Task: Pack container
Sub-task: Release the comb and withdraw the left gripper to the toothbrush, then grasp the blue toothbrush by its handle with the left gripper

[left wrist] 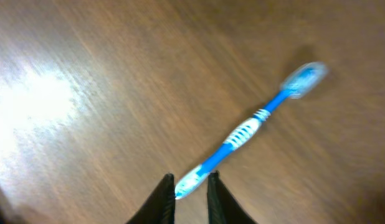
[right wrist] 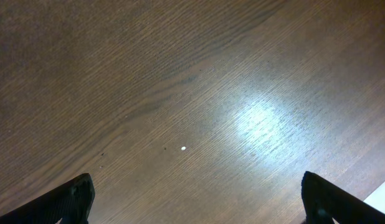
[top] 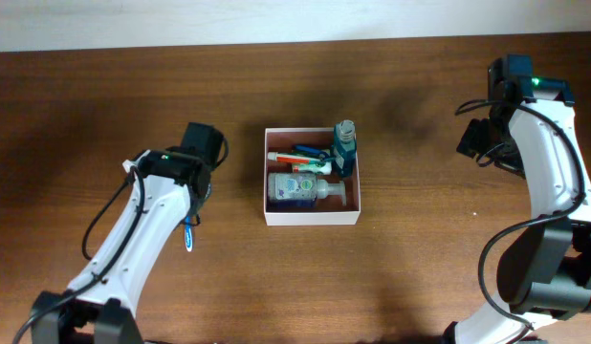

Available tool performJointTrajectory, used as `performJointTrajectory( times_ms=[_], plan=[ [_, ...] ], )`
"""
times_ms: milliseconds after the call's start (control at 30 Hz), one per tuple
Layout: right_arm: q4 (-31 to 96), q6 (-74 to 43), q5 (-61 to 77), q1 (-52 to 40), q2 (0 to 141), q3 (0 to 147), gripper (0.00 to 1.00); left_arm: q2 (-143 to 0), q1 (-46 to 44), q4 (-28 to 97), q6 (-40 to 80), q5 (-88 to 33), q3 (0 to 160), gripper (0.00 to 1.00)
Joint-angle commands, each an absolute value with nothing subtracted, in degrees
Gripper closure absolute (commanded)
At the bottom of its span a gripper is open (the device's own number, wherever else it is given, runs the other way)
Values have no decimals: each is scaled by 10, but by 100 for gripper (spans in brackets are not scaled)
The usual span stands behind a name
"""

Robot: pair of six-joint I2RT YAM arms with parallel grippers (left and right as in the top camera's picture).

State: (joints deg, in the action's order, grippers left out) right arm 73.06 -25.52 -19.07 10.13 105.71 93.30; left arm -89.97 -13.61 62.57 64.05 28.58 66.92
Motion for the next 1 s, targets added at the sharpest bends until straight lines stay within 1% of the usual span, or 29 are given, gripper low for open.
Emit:
performJointTrajectory(
  times_ms=[0,33,67,100,167,200,233,333,400,433,500,700,833,967],
  plan=[
    [730,-259,-197,103,1054,931,1,-920,-112,627,566,298,661,80],
    [730,-259,-197,103,1054,931,1,-925,-105,626,562,298,660,86],
    [730,-259,-197,103,1054,931,1,-927,-102,626,562,298,660,86],
    [730,-259,-197,103,1054,931,1,-931,-99,626,557,298,660,78],
    [731,-259,-197,103,1054,931,1,-936,-95,615,529,301,660,42],
    [730,-259,-197,103,1054,931,1,-940,-94,599,495,299,659,30],
    [731,-259,-197,103,1054,931,1,-944,-93,585,465,297,658,26],
    [730,-259,-197,103,1054,931,1,-957,-93,547,382,281,657,29],
    [730,-259,-198,103,1054,931,1,-964,-93,515,307,250,656,40],
    [730,-259,-198,103,1054,931,1,-966,-93,507,289,239,656,44],
    [731,-259,-197,103,1054,931,1,-970,-93,492,262,221,656,48],
    [731,-259,-197,103,1054,931,1,-978,-93,474,240,215,654,48],
    [730,-259,-198,103,1054,931,1,-978,-93,438,205,184,628,48],
    [730,-259,-197,103,1054,931,1,-978,-93,404,196,175,594,46]
  ],
)
